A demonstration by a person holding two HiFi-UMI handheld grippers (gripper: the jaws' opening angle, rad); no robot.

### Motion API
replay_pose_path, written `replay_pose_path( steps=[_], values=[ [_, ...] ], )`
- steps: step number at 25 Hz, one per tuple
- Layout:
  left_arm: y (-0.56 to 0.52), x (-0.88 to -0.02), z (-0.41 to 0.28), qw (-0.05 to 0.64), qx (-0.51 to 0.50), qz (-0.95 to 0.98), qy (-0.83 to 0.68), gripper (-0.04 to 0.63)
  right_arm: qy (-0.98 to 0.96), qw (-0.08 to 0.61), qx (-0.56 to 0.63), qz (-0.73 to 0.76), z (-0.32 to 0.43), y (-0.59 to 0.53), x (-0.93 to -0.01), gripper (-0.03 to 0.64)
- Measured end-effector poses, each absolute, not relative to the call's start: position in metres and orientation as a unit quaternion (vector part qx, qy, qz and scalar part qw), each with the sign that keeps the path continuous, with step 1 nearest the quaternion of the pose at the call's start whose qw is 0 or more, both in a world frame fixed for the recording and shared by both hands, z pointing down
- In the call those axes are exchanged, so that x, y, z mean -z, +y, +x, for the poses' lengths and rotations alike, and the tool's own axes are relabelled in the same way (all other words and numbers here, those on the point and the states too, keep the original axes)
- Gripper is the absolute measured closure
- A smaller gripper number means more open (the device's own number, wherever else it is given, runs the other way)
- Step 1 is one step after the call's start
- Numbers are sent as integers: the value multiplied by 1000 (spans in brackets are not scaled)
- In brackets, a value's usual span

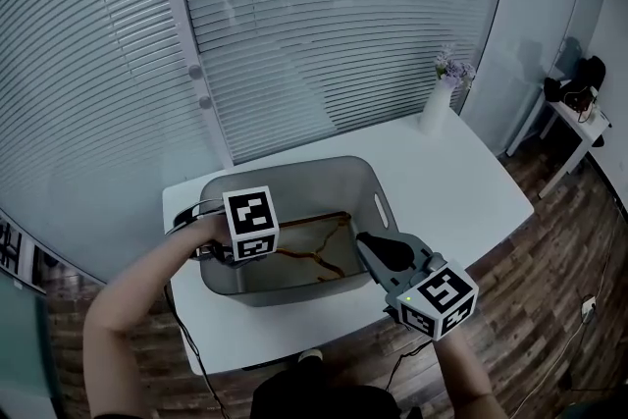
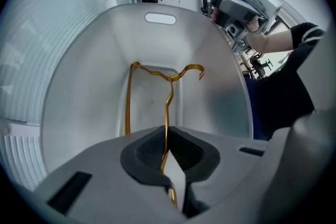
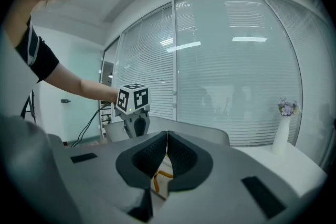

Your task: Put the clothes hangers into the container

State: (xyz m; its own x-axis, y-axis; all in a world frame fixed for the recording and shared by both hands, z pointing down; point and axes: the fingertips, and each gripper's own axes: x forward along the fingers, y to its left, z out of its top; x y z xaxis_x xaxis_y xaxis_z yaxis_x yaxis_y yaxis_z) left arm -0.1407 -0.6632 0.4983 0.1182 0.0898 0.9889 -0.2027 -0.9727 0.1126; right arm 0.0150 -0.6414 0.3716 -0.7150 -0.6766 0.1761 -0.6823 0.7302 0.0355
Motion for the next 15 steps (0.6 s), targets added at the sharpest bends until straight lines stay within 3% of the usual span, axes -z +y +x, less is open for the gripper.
replay_pose_path(
  steps=[7, 15],
  values=[
    [-656, -515, -142, 165, -648, 743, -36, 571, -927, 88, -15, 365, 15, -643, -372, 589],
    [-651, -522, -142, 149, -642, 750, -45, 566, -926, 90, -15, 365, 12, -643, -374, 588]
  ],
)
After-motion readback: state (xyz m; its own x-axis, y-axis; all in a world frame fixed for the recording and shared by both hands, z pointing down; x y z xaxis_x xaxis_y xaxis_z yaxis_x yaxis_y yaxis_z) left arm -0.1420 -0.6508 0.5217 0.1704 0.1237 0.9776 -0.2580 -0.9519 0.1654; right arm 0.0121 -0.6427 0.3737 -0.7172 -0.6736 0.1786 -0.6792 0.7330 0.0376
